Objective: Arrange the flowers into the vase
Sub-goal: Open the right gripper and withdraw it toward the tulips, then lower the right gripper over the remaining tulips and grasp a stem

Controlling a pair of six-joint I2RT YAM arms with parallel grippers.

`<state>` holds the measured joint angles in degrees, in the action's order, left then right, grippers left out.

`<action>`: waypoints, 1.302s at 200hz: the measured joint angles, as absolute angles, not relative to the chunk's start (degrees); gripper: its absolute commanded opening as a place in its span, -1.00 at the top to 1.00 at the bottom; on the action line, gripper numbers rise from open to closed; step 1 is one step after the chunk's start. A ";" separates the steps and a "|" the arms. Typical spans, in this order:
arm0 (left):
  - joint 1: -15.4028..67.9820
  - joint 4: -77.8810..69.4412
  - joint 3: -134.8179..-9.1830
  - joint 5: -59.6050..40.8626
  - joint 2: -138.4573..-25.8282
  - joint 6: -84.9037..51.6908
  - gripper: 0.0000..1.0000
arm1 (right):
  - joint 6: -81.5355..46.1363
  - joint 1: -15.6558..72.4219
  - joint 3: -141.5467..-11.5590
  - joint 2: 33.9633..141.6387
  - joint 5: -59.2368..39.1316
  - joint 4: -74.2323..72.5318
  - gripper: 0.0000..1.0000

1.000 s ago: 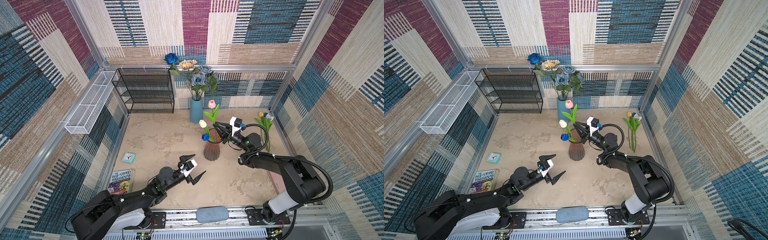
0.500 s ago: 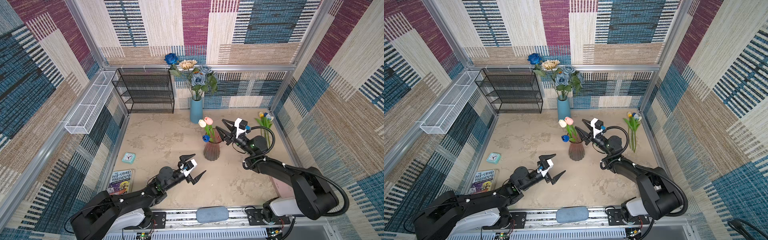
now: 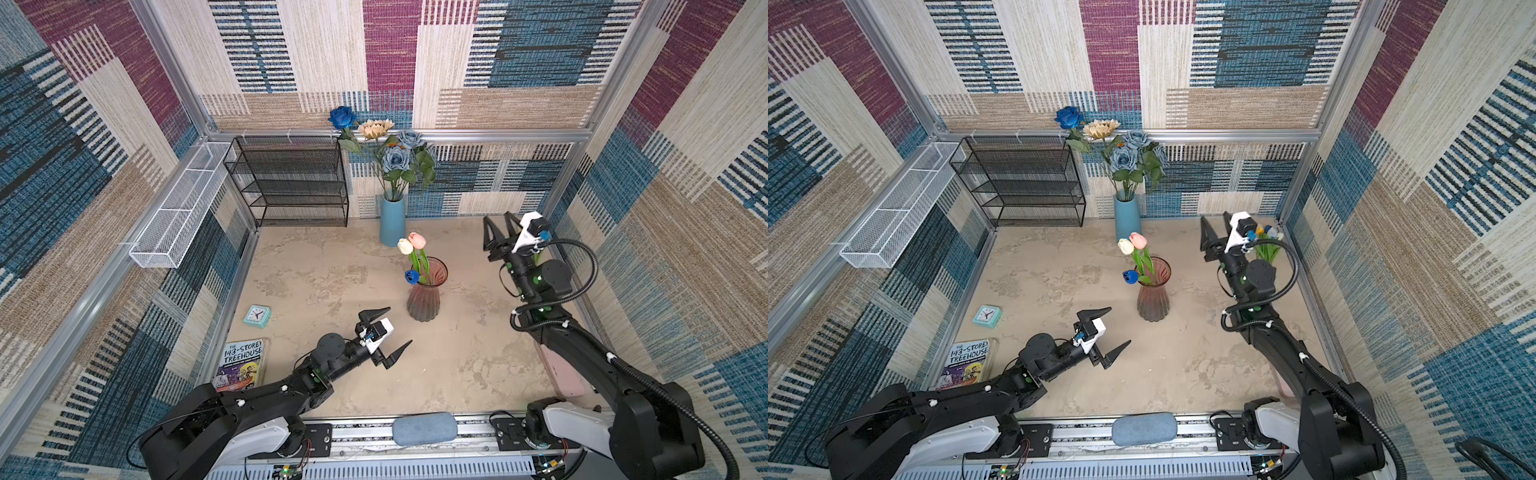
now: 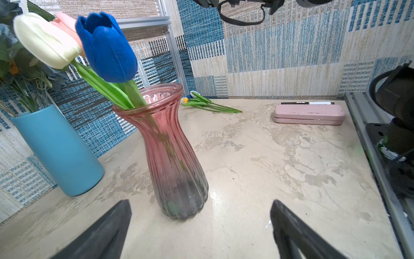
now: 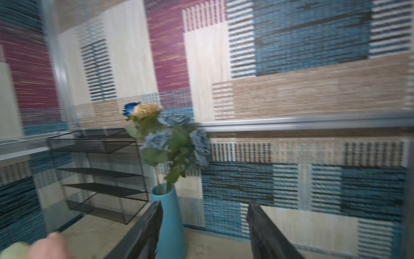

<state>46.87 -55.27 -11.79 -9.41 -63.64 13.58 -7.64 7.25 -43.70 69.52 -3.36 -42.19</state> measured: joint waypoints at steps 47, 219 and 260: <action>46.87 -55.24 -11.79 -9.43 -63.79 13.56 -1.00 | -13.02 -9.58 -60.42 86.91 -1.98 -14.87 0.06; 46.87 -53.93 -12.73 -10.72 -64.23 13.61 -1.00 | -4.47 -19.77 -86.72 120.81 -1.65 19.90 0.35; 46.87 -52.66 -13.28 -10.92 -64.99 13.61 -1.00 | -3.14 -19.57 -87.39 122.65 -3.97 20.97 0.35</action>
<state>46.87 -52.66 -13.28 -10.92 -64.99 13.61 -3.14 -19.57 -87.39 122.65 -3.97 20.97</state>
